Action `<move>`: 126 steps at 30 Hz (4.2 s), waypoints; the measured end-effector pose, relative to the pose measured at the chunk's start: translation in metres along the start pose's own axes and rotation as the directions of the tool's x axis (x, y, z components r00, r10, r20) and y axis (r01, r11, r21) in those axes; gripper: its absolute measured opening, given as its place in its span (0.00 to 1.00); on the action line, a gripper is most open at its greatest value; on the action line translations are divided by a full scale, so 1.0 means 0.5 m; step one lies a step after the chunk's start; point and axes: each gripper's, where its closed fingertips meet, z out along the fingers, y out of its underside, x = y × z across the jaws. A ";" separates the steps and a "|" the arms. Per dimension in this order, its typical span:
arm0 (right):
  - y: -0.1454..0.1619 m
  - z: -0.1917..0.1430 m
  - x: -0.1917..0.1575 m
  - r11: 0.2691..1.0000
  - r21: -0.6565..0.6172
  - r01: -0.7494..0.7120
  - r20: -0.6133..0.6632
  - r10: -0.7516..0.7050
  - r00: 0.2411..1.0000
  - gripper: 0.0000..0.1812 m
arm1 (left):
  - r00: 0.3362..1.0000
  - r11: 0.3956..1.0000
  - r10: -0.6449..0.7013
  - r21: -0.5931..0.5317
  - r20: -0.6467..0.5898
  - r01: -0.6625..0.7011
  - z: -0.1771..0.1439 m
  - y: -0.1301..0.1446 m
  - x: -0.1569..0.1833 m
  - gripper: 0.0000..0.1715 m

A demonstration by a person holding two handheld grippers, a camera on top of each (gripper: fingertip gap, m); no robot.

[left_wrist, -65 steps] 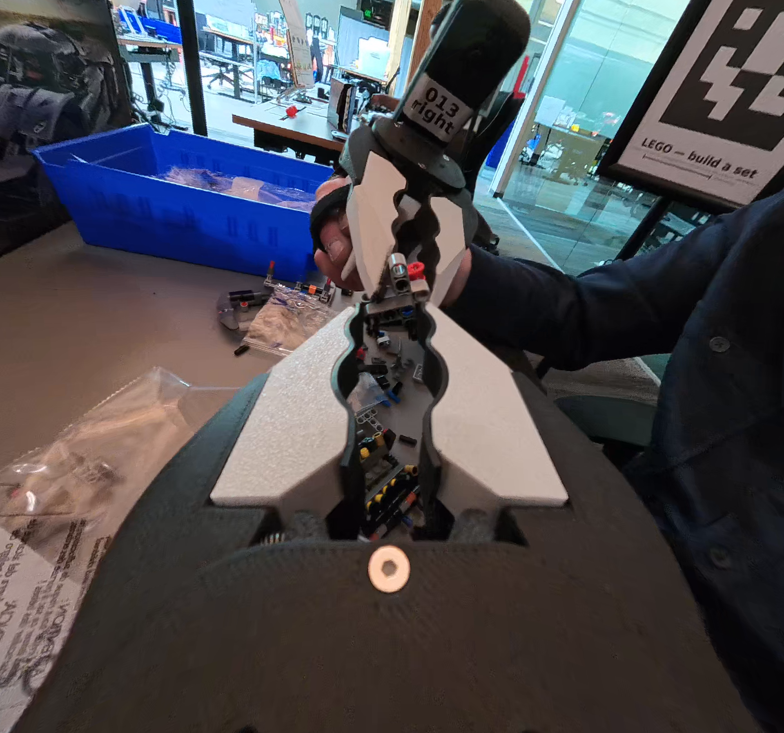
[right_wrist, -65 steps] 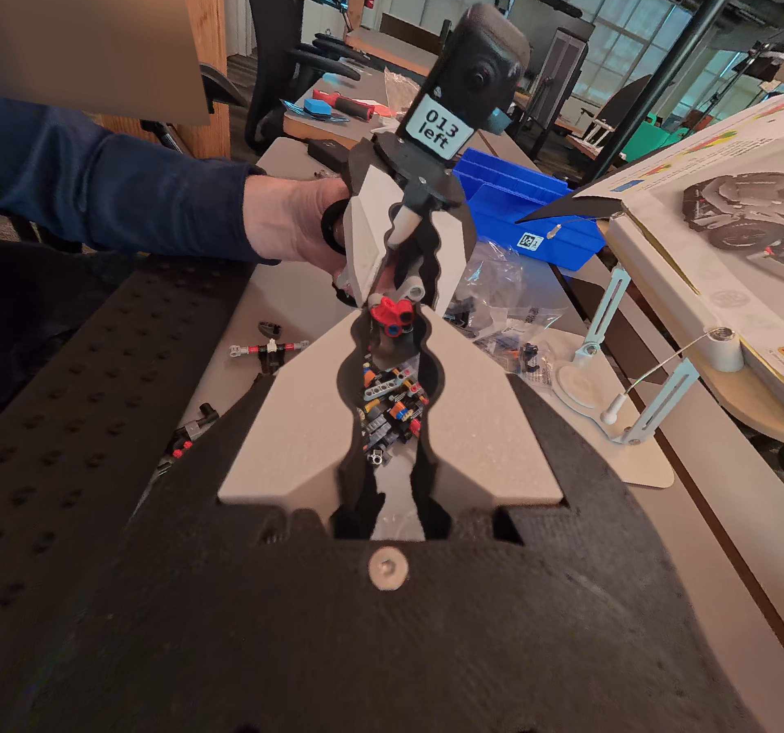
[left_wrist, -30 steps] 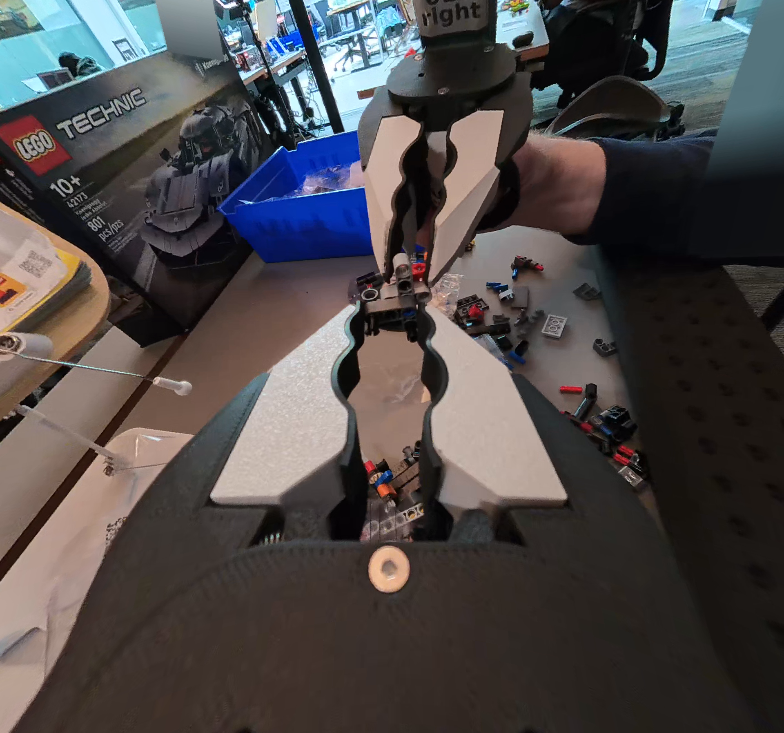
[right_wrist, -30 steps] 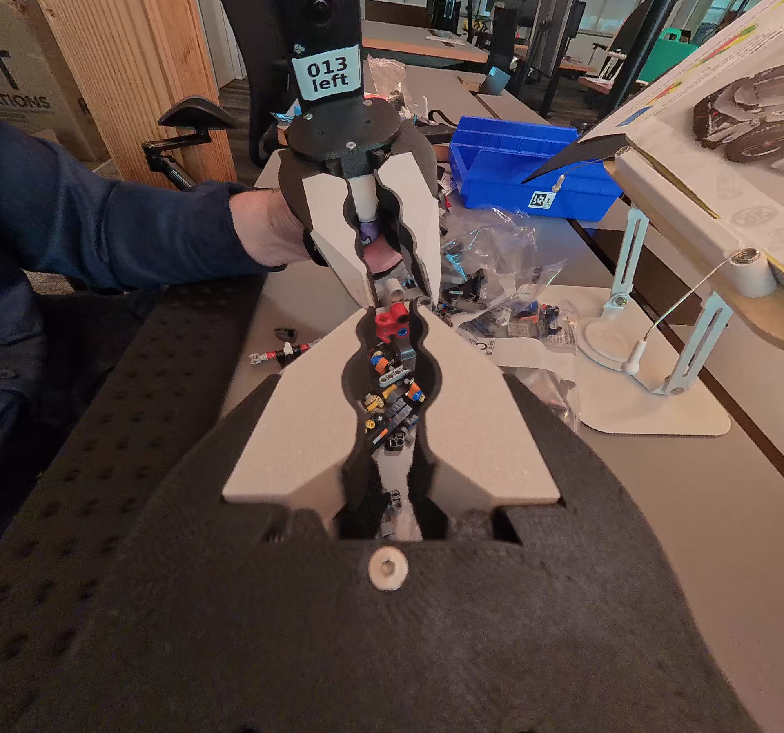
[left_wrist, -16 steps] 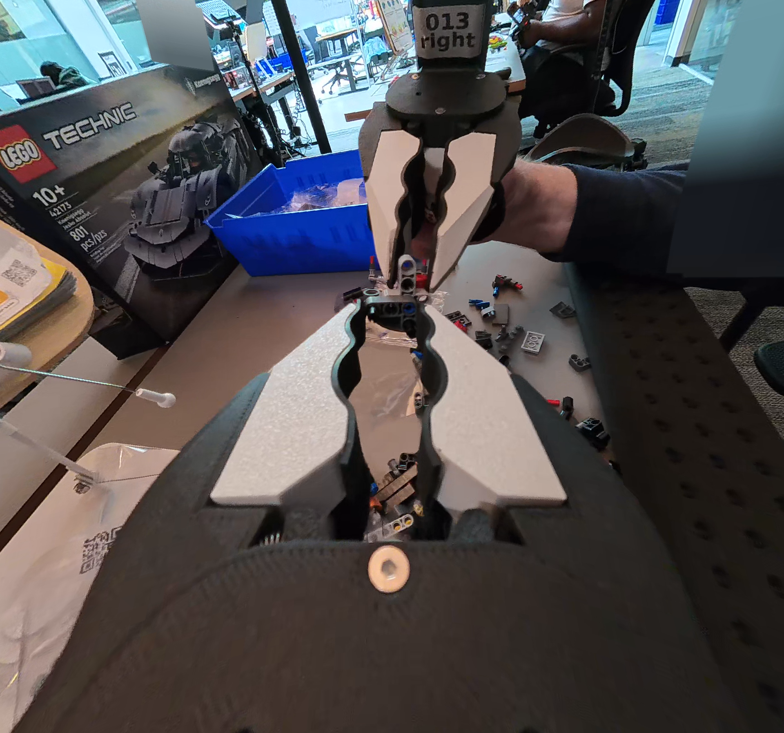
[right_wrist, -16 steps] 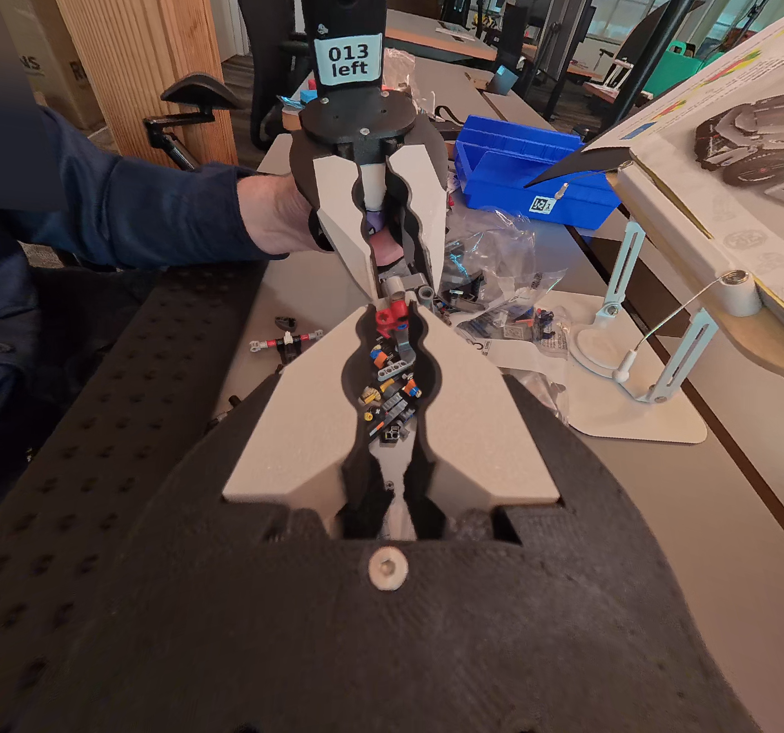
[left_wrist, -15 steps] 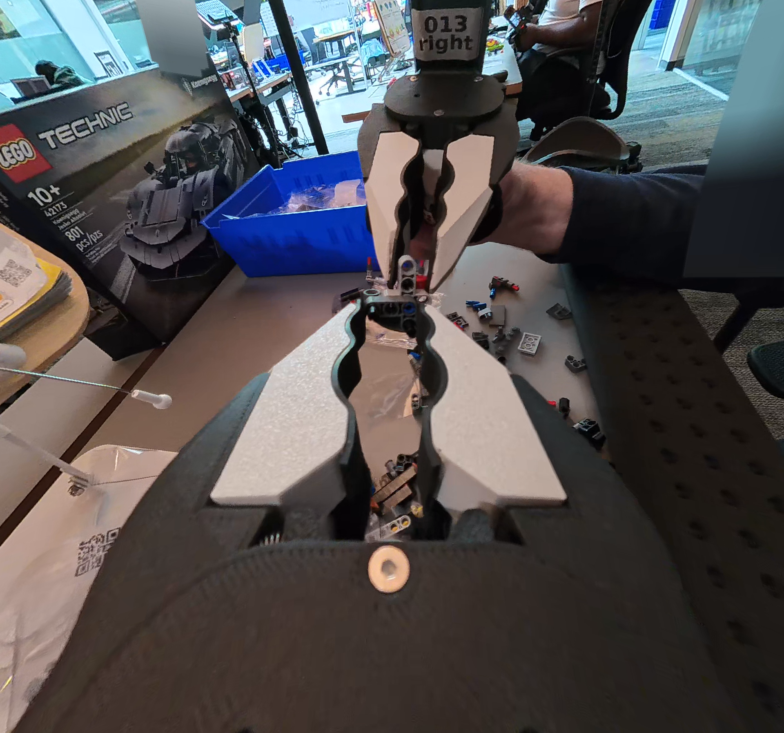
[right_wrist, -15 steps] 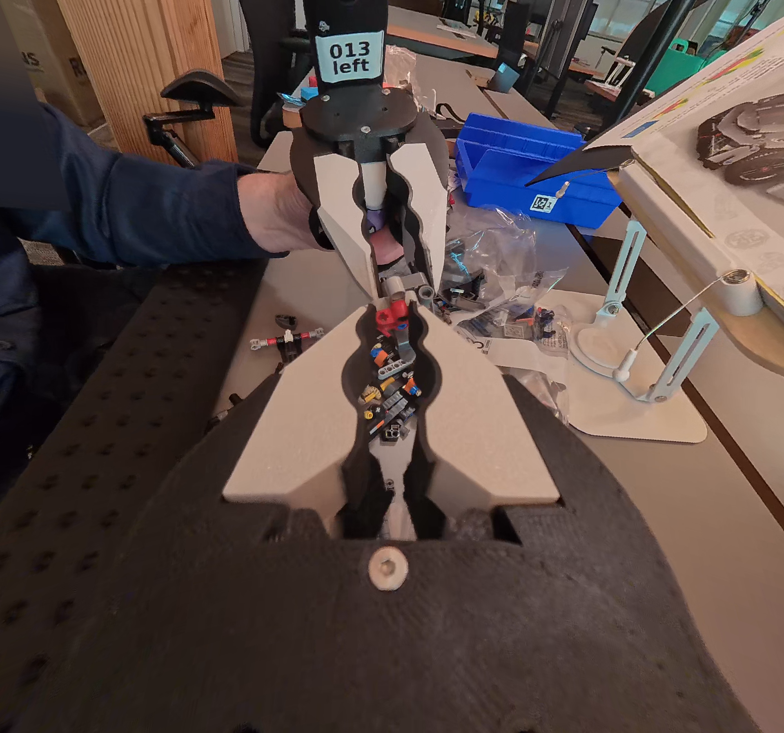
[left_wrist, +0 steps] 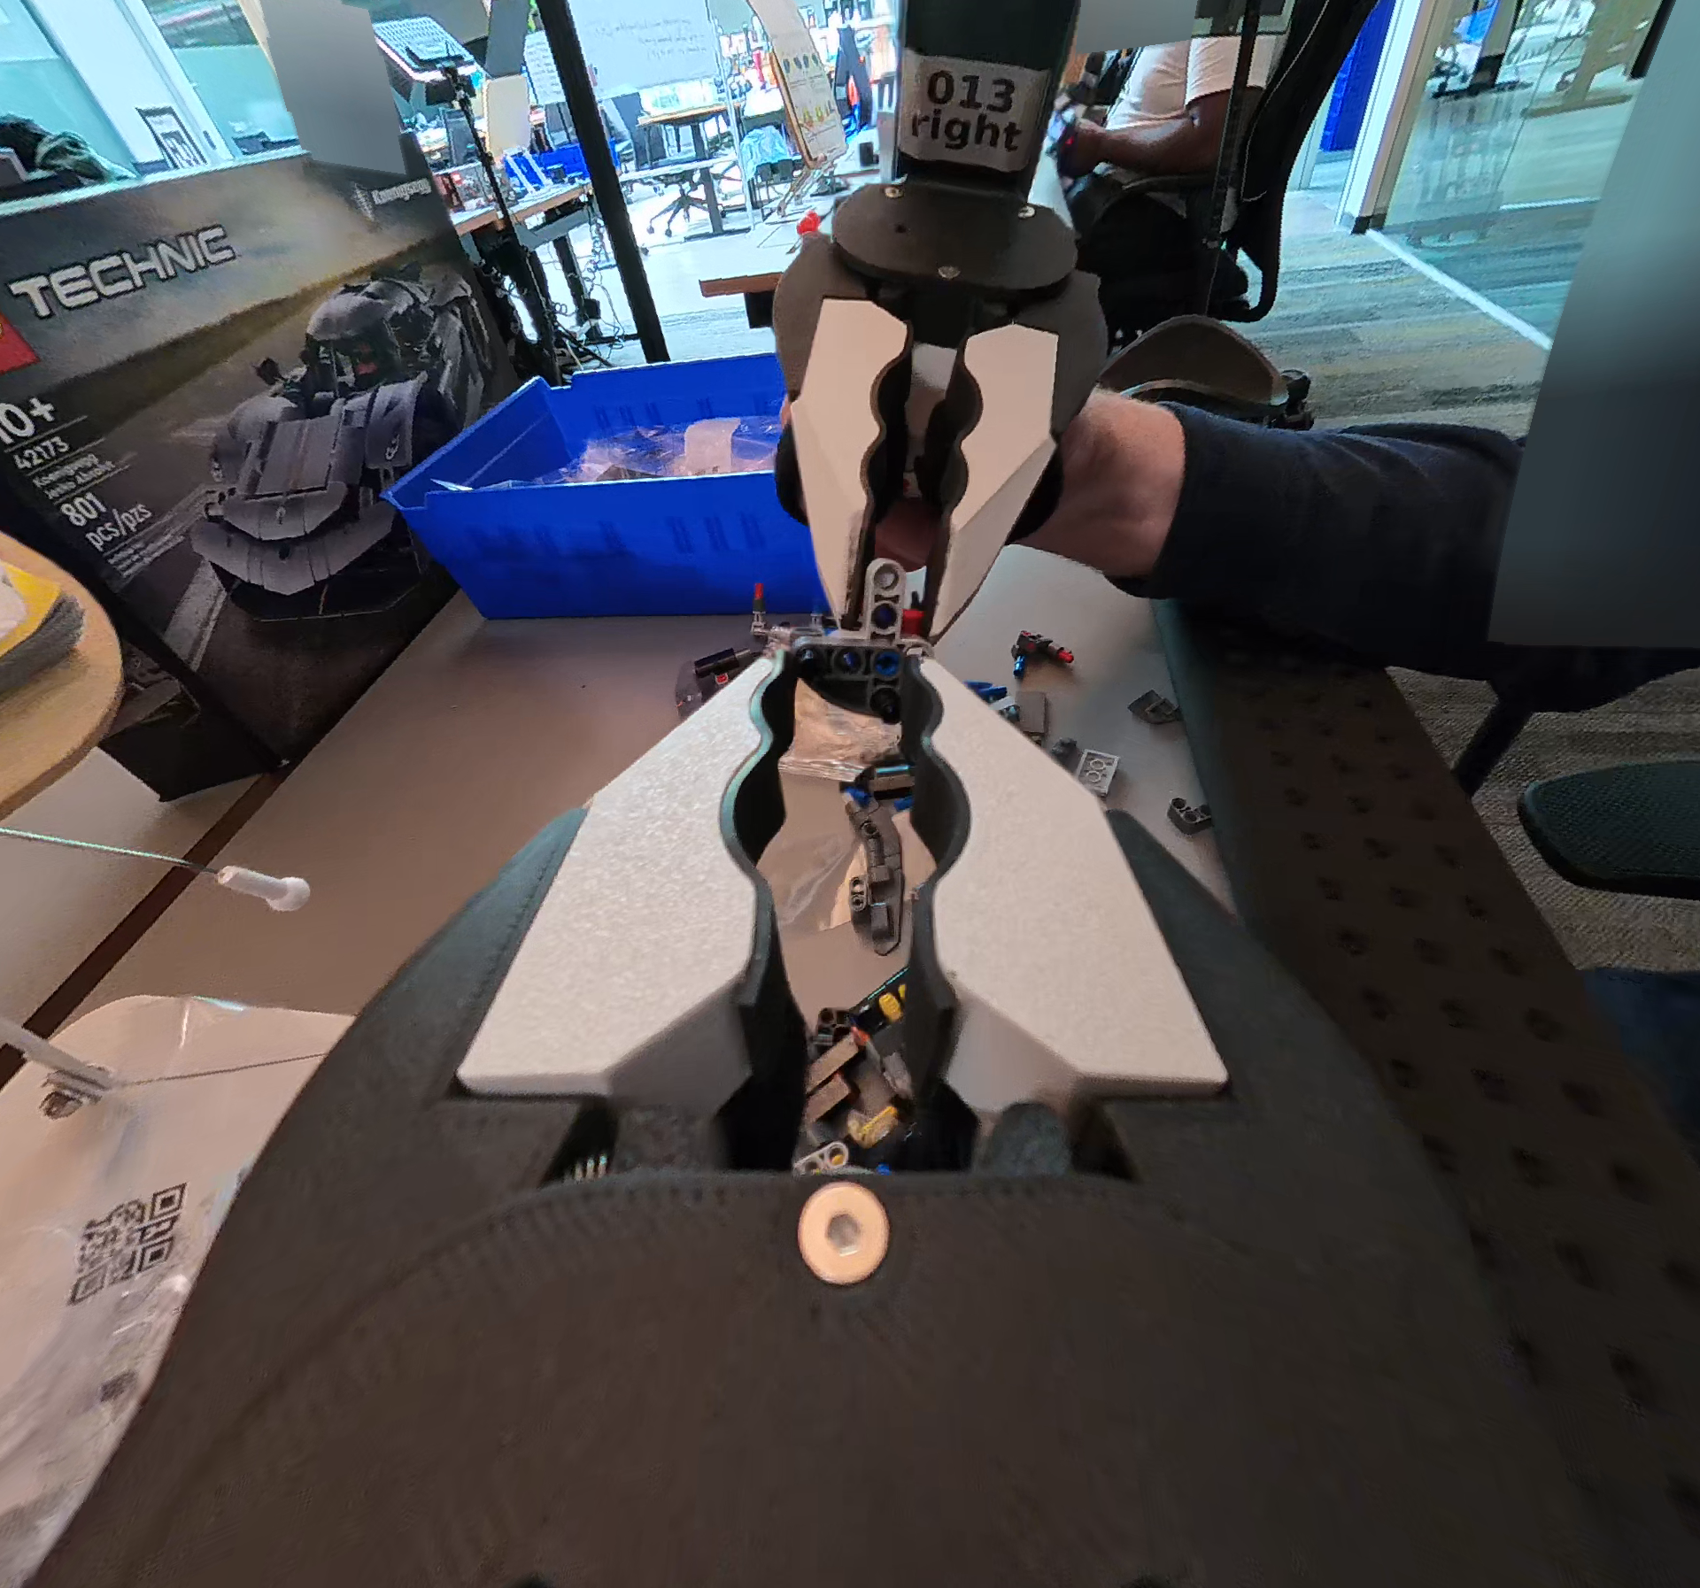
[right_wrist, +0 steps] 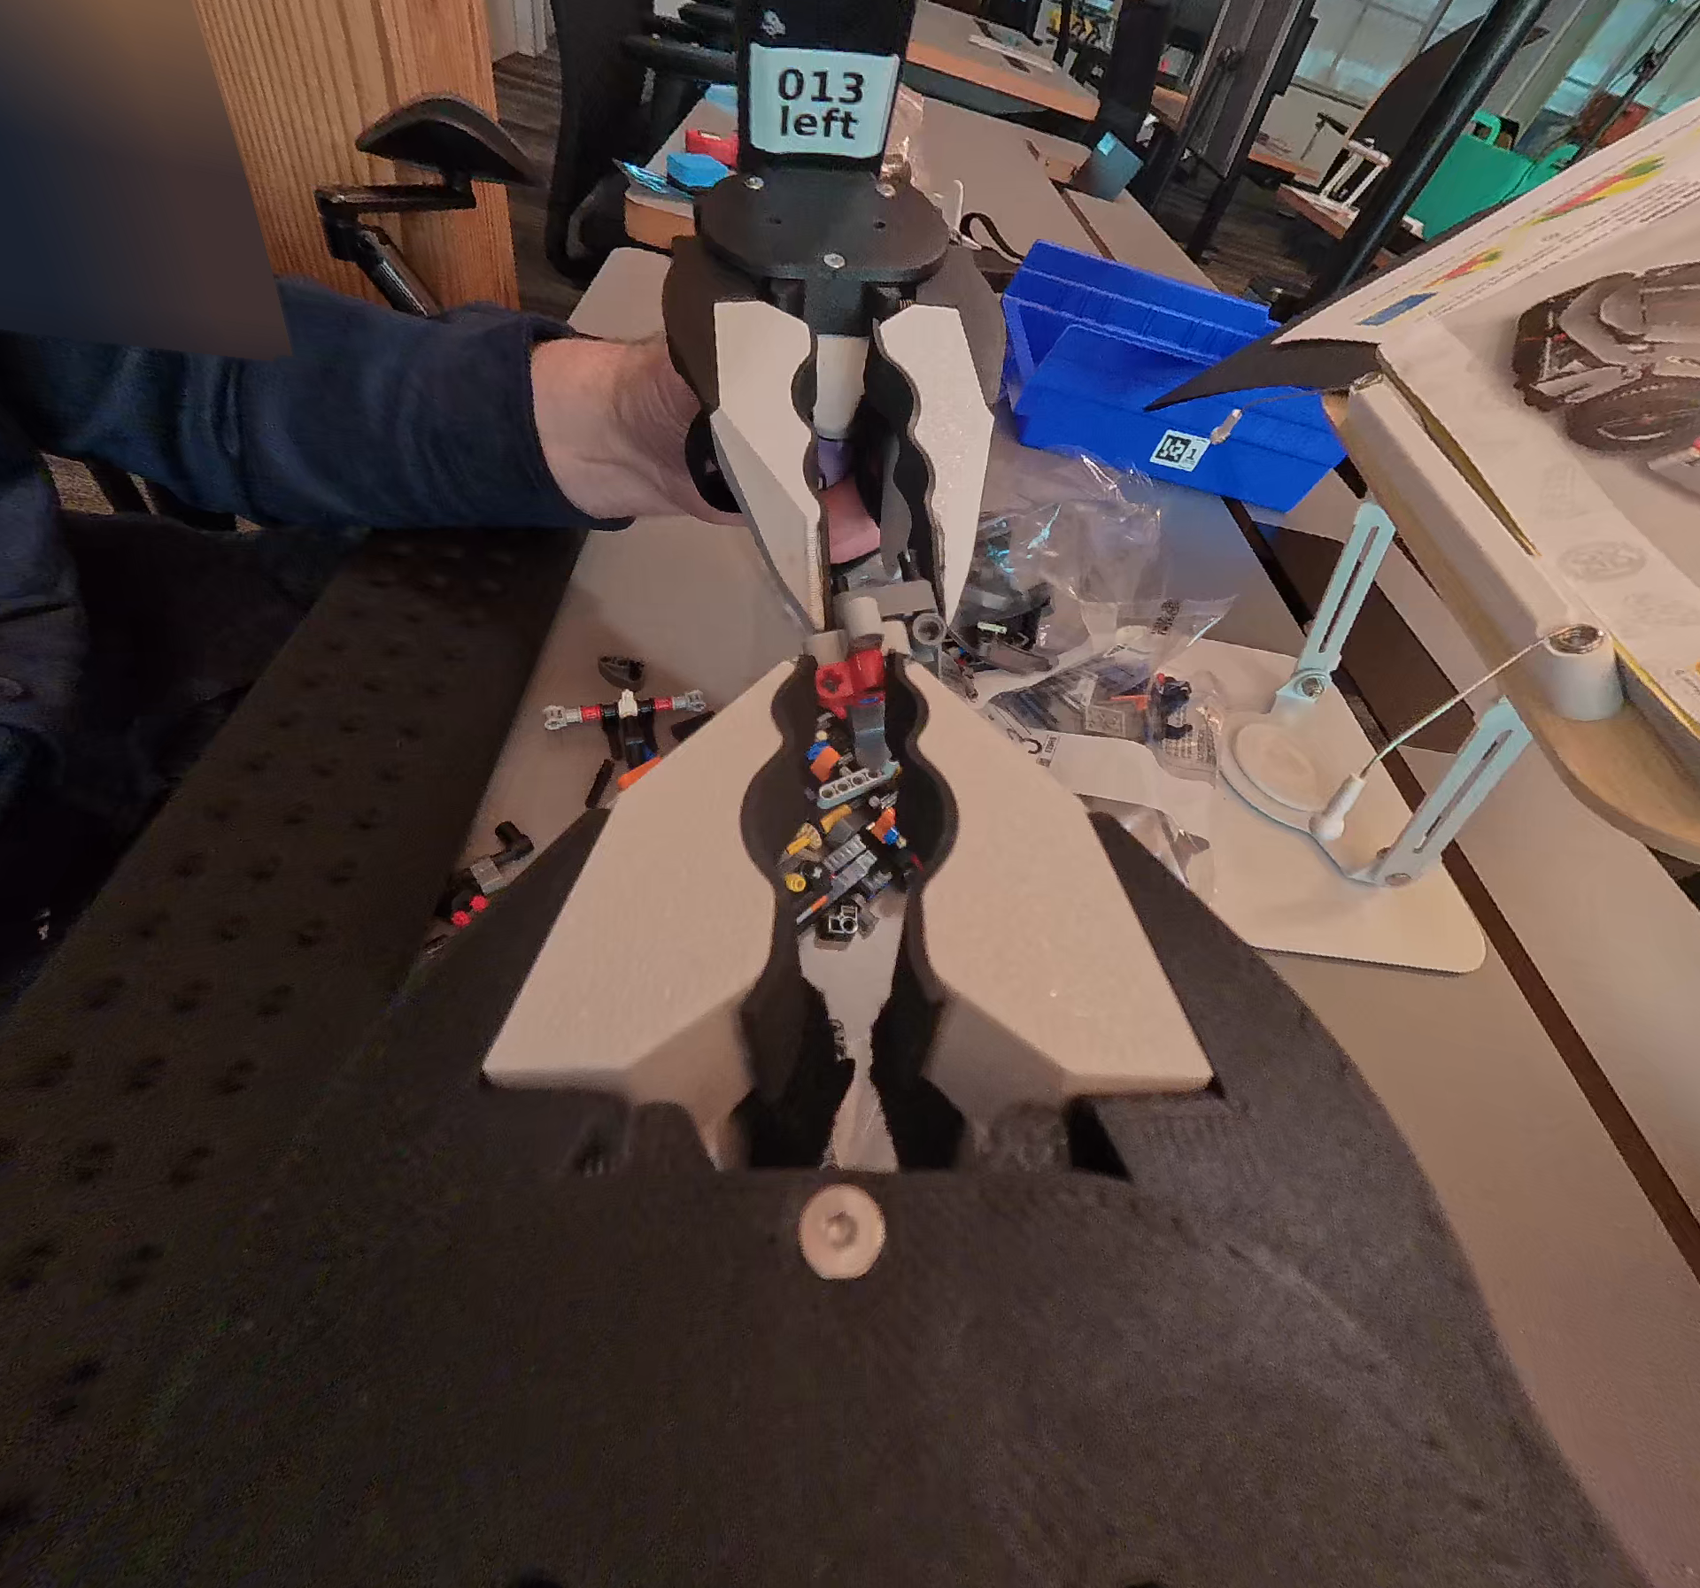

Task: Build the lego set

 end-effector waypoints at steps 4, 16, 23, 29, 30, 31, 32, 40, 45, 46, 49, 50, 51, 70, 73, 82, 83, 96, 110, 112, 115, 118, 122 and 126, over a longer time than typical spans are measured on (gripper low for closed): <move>-0.005 -0.003 -0.003 1.000 0.004 0.019 -0.003 -0.019 1.000 0.07 | 0.998 0.998 -0.054 0.037 -0.035 0.056 -0.002 -0.012 0.006 0.11; 0.014 -0.017 0.011 1.000 -0.023 -0.008 -0.044 0.007 0.999 0.06 | 0.999 0.997 -0.045 0.065 0.011 0.044 -0.036 -0.016 -0.019 0.00; 0.044 -0.007 0.020 0.991 -0.126 0.049 -0.102 -0.062 0.993 0.07 | 0.997 0.997 -0.071 -0.034 0.001 0.071 0.002 0.027 -0.017 0.19; 0.047 0.011 0.006 0.989 -0.136 0.051 -0.073 -0.062 0.995 0.07 | 1.000 0.995 -0.002 -0.104 0.006 0.003 0.028 0.047 -0.002 0.19; 0.049 0.012 0.005 0.988 -0.143 0.051 -0.071 -0.061 0.996 0.07 | 0.999 0.993 0.023 -0.115 0.027 -0.019 0.030 0.050 -0.006 0.17; 0.051 0.013 0.005 0.988 -0.147 0.048 -0.070 -0.059 0.996 0.07 | 0.999 0.993 0.030 -0.117 0.031 -0.026 0.030 0.050 -0.007 0.16; 0.053 0.013 0.006 0.988 -0.150 0.044 -0.073 -0.056 0.996 0.07 | 0.999 0.993 0.023 -0.117 0.033 -0.019 0.029 0.049 -0.009 0.16; 0.042 0.010 0.000 0.992 -0.122 0.034 -0.058 -0.042 0.997 0.06 | 0.998 0.995 0.050 -0.091 0.036 -0.046 0.018 0.029 -0.003 0.12; 0.065 -0.019 0.026 0.987 -0.164 -0.003 -0.119 -0.016 0.993 0.05 | 0.995 0.993 -0.059 0.108 0.077 0.050 -0.069 -0.029 -0.046 0.00; 0.055 -0.036 0.029 0.994 -0.108 -0.028 -0.115 0.015 0.993 0.05 | 0.993 0.991 -0.062 0.126 0.096 0.049 -0.092 -0.034 -0.056 0.00; 0.045 -0.054 0.027 0.998 -0.054 -0.038 -0.112 0.032 0.993 0.06 | 0.993 0.994 -0.086 0.079 0.082 0.080 -0.073 -0.009 -0.054 0.00; 0.047 -0.046 0.027 0.998 -0.061 -0.034 -0.113 0.027 0.993 0.06 | 0.995 0.996 -0.083 0.047 0.064 0.080 -0.053 0.000 -0.046 0.00; 0.050 -0.035 0.023 0.997 -0.080 -0.016 -0.108 0.007 0.994 0.06 | 0.995 0.996 -0.089 0.021 0.037 0.088 -0.036 0.007 -0.038 0.00; 0.062 0.004 0.026 0.943 -0.234 0.238 -0.226 -0.290 0.930 0.07 | 0.945 0.946 -0.321 -0.062 -0.068 0.317 0.032 0.056 -0.020 0.08; 0.062 0.005 0.025 0.940 -0.234 0.249 -0.225 -0.301 0.927 0.07 | 0.950 0.951 -0.305 -0.069 -0.063 0.301 0.031 0.057 -0.020 0.08; 0.045 -0.011 0.037 0.998 -0.043 -0.048 -0.160 0.041 0.986 0.15 | 0.995 0.990 -0.101 -0.103 -0.005 0.100 0.031 0.056 -0.015 0.08; 0.053 -0.008 0.038 0.994 -0.040 -0.104 -0.136 0.098 0.986 0.16 | 0.998 0.991 -0.070 -0.118 0.002 0.070 0.033 0.060 -0.014 0.08; 0.057 0.008 -0.004 0.951 0.007 -0.310 0.102 0.308 0.946 0.15 | 0.993 0.977 0.115 -0.179 -0.009 -0.115 0.042 0.074 0.007 0.07; 0.077 0.009 -0.004 0.971 -0.078 -0.226 0.047 0.230 0.972 0.12 | 0.976 0.942 0.217 -0.270 0.034 -0.200 0.045 0.087 0.002 0.07; 0.079 0.009 -0.006 0.971 -0.086 -0.225 0.051 0.230 0.972 0.12 | 0.973 0.939 0.226 -0.274 0.035 -0.208 0.044 0.087 0.003 0.07; 0.082 0.008 -0.010 0.972 -0.107 -0.210 0.049 0.216 0.975 0.11 | 0.969 0.931 0.245 -0.287 0.027 -0.228 0.045 0.090 0.008 0.07; 0.085 0.006 -0.015 0.971 -0.118 -0.207 0.059 0.215 0.975 0.12 | 0.968 0.927 0.252 -0.292 0.022 -0.235 0.046 0.091 0.010 0.08; 0.098 0.006 -0.002 0.967 -0.140 -0.213 0.015 0.217 0.976 0.12 | 0.950 0.900 0.305 -0.344 0.063 -0.266 0.046 0.104 -0.005 0.08; 0.116 -0.001 0.014 0.944 -0.142 -0.297 -0.002 0.300 0.954 0.09 | 0.914 0.869 0.379 -0.396 0.144 -0.298 0.044 0.106 -0.031 0.07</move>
